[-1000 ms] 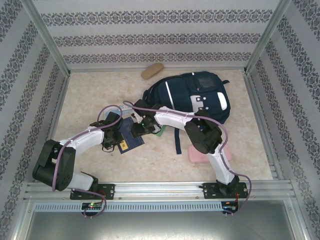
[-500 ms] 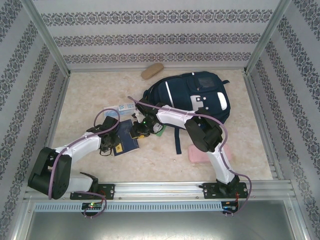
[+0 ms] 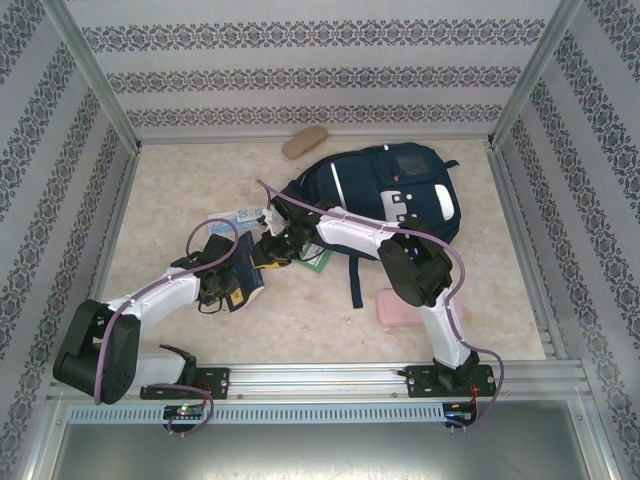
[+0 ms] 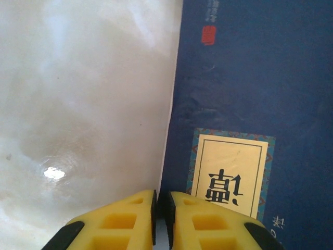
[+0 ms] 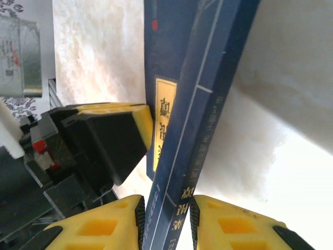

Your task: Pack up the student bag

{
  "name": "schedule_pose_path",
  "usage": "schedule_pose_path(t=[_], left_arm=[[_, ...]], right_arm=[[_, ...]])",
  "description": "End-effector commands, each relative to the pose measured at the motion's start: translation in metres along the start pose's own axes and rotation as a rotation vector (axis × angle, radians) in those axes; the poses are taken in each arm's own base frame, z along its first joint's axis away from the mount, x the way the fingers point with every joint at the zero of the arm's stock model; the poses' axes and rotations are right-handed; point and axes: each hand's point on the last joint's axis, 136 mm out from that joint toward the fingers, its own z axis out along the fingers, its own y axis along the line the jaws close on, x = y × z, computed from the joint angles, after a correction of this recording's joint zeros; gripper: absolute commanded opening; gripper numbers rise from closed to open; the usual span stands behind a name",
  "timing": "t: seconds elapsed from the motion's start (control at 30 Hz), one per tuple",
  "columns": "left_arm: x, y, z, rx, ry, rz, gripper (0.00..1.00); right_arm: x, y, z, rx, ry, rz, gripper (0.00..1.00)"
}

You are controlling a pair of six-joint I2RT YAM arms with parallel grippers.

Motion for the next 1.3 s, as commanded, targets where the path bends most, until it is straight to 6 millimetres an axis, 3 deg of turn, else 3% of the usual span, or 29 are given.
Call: schedule_pose_path(t=[0.0, 0.23, 0.33, 0.43, 0.53, 0.73, 1.0, 1.13, 1.27], left_arm=[[0.019, -0.019, 0.002, 0.108, 0.084, 0.022, 0.17], [0.018, -0.018, 0.0, 0.111, 0.078, 0.02, 0.17], [0.018, -0.019, -0.002, 0.111, 0.076, 0.024, 0.17], [0.014, -0.02, -0.006, 0.114, 0.065, 0.022, 0.17], [0.005, -0.029, -0.019, 0.146, 0.048, 0.02, 0.23], [-0.031, -0.065, -0.064, 0.316, -0.029, -0.006, 0.54], [-0.074, -0.14, -0.118, 0.758, -0.065, -0.128, 0.59], [-0.093, -0.166, -0.134, 0.958, -0.046, -0.206, 0.59], [-0.104, -0.182, -0.14, 1.028, -0.026, -0.21, 0.59]], right_arm=[[0.009, -0.001, 0.026, 0.018, 0.04, -0.023, 0.32], [0.005, 0.007, 0.029, 0.0, 0.024, -0.046, 0.31], [0.002, 0.004, 0.023, 0.026, 0.004, -0.045, 0.21], [-0.001, 0.0, 0.013, 0.032, -0.02, -0.029, 0.02], [-0.007, -0.002, -0.005, 0.028, -0.062, -0.014, 0.0], [-0.031, 0.003, -0.056, 0.019, -0.186, -0.008, 0.0], [-0.061, 0.019, -0.127, -0.113, -0.361, 0.017, 0.0], [-0.067, 0.035, -0.146, -0.23, -0.38, 0.015, 0.0], [-0.069, 0.051, -0.156, -0.333, -0.393, 0.008, 0.0]])
